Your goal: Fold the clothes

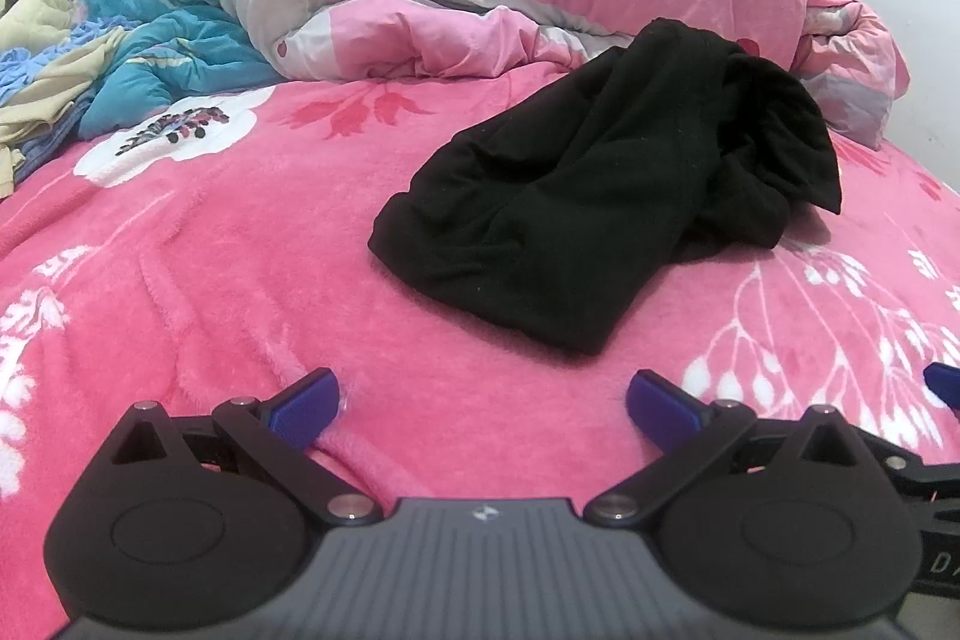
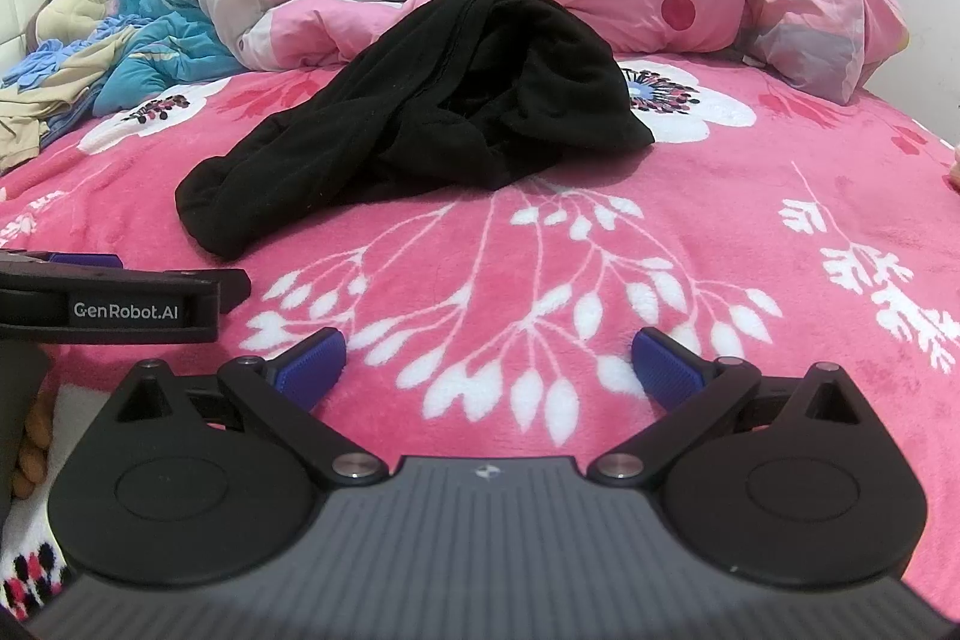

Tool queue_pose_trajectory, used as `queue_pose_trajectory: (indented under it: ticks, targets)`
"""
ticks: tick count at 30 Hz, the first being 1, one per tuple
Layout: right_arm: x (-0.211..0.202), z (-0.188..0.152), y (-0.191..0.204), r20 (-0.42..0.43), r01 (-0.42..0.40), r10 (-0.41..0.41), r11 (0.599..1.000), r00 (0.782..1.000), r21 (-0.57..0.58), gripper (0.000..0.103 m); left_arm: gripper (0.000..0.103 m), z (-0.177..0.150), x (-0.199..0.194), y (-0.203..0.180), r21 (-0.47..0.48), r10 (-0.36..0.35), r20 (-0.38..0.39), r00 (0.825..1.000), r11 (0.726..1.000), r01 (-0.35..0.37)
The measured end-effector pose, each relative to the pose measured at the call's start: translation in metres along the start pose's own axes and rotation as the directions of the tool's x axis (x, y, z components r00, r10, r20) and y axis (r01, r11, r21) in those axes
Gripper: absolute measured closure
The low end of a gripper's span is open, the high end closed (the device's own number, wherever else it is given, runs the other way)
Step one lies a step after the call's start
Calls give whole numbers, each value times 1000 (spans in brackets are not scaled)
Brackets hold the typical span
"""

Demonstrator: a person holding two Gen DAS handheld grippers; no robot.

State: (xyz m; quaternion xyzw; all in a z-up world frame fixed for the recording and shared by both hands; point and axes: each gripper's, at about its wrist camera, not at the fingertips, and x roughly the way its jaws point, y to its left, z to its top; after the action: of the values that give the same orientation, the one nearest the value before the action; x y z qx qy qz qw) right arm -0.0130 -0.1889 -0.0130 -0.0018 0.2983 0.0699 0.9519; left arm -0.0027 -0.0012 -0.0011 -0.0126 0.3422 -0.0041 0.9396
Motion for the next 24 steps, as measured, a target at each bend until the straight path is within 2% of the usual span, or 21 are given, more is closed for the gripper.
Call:
queue_pose_trajectory:
  ticks: [24]
  targets:
    - [4, -1, -1, 0, 2, -2, 1000, 1000, 0, 1, 0, -3, 3, -3, 16, 15, 9, 1000, 1000, -16]
